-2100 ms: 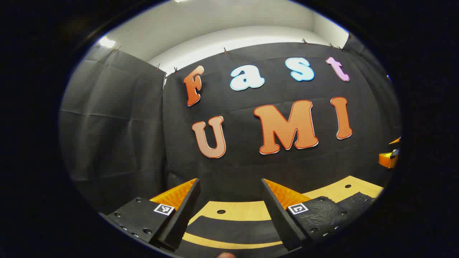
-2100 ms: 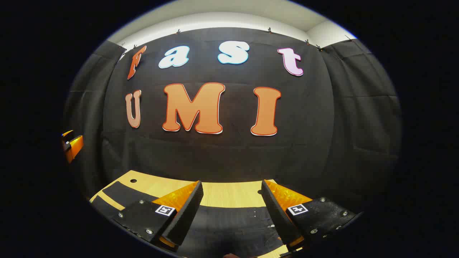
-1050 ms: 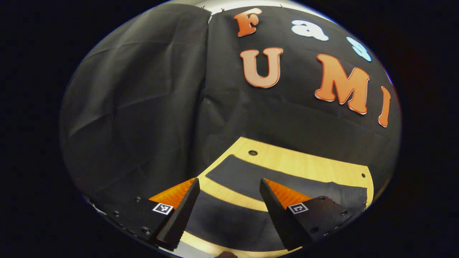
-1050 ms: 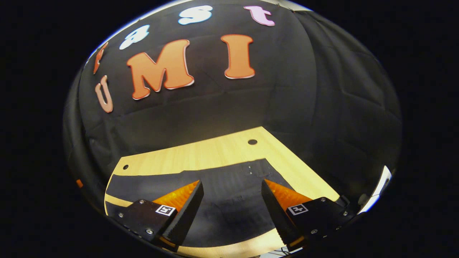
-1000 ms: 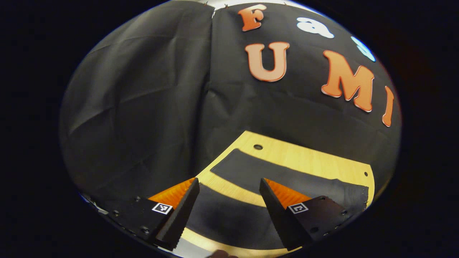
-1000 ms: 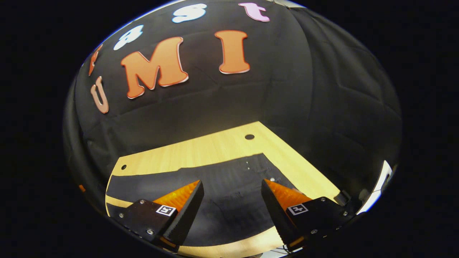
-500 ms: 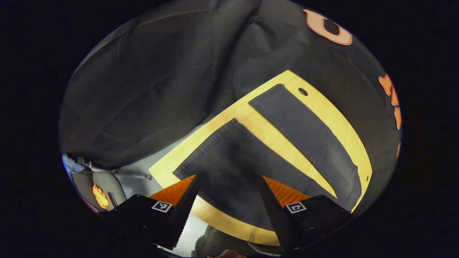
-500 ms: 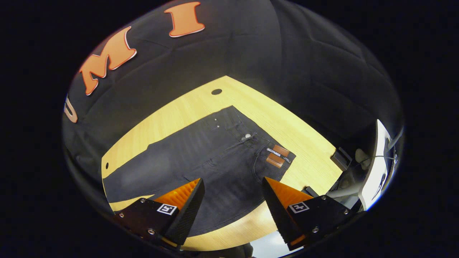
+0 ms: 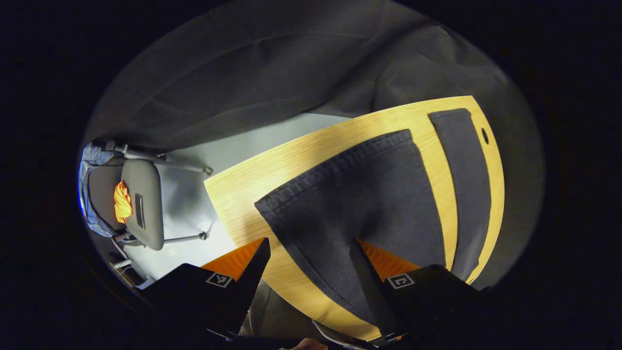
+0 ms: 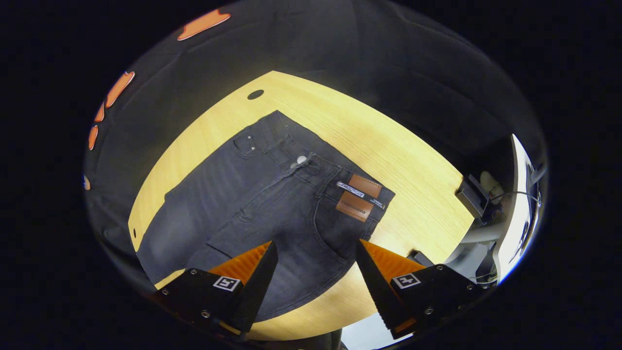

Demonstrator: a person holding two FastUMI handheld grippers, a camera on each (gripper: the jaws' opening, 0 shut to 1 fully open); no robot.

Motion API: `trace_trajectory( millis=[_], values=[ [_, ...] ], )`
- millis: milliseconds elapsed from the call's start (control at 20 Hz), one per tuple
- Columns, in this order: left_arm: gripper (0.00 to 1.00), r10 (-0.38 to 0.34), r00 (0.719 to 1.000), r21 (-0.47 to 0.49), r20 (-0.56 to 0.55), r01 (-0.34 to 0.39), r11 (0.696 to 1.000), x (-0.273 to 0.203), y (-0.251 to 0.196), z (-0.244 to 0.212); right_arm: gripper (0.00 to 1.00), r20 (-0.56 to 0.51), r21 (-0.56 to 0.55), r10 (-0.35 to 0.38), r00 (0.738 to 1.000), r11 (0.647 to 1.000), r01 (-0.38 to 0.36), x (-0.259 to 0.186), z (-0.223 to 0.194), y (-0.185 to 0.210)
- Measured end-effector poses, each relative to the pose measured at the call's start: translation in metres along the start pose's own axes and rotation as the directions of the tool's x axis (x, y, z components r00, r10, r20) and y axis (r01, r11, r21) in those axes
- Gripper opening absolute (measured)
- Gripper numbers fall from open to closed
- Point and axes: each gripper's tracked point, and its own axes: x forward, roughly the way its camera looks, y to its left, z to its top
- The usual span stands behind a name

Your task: Grasp the waist and the cuffs of the jeans and fold them to make the two legs overlap; first hold the waist and fold one-third of the jeans toward the cuffs, then hold the cuffs and fold the remaining one-third in the same direction to finish folding.

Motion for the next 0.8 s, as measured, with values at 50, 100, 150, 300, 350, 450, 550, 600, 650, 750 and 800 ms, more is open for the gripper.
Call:
trace_trajectory(
  millis=[50,100,150,300,350,450,550,600,650,750,800],
  values=[
    [0.99,0.005,1.000,-0.014,-0.008,-0.005,1.000,0.005,-0.001,0.001,0.98,-0.007,-0.001,-0.017,1.000,1.000,0.017,0.004,0.000,-0.005],
    [0.99,0.040,0.999,-0.035,-0.021,-0.041,0.999,0.006,0.003,0.002,0.98,-0.018,0.008,-0.037,0.999,0.999,0.037,0.010,-0.001,-0.011],
    [0.96,0.058,0.998,-0.049,-0.004,-0.058,0.997,0.011,0.004,0.009,0.98,-0.030,0.019,-0.045,0.999,0.999,0.046,0.013,-0.002,-0.015],
    [0.98,0.097,0.995,-0.080,-0.022,-0.098,0.992,0.012,0.003,0.012,0.98,-0.045,0.036,-0.057,0.997,0.998,0.059,0.021,-0.001,-0.023],
    [0.98,0.097,0.995,-0.110,-0.030,-0.099,0.989,0.013,0.003,0.011,0.98,-0.047,0.046,-0.064,0.997,0.997,0.066,0.024,0.001,-0.027],
    [0.98,0.096,0.995,-0.126,-0.039,-0.100,0.987,0.014,0.000,0.014,0.98,-0.073,0.059,-0.090,0.993,0.994,0.094,0.027,-0.001,-0.038],
    [0.98,0.097,0.994,-0.136,-0.040,-0.102,0.986,0.011,-0.005,0.016,0.98,-0.102,0.100,-0.096,0.990,0.989,0.107,0.039,-0.001,-0.042],
    [0.98,0.097,0.994,-0.144,-0.042,-0.102,0.984,0.011,-0.005,0.015,0.98,-0.114,0.128,-0.121,0.986,0.982,0.136,0.048,0.000,-0.046],
    [0.98,0.095,0.994,-0.142,-0.044,-0.100,0.985,0.011,-0.004,0.015,0.98,-0.141,0.141,-0.128,0.982,0.979,0.147,0.053,-0.003,-0.044],
    [0.98,0.092,0.994,-0.148,-0.061,-0.100,0.984,0.012,-0.005,0.015,0.85,-0.196,0.162,-0.150,0.969,0.970,0.183,0.066,-0.005,-0.041],
    [0.98,0.089,0.994,-0.150,-0.066,-0.098,0.984,0.012,-0.006,0.016,0.85,-0.220,0.164,-0.146,0.964,0.969,0.184,0.056,-0.007,-0.036]
  ],
)
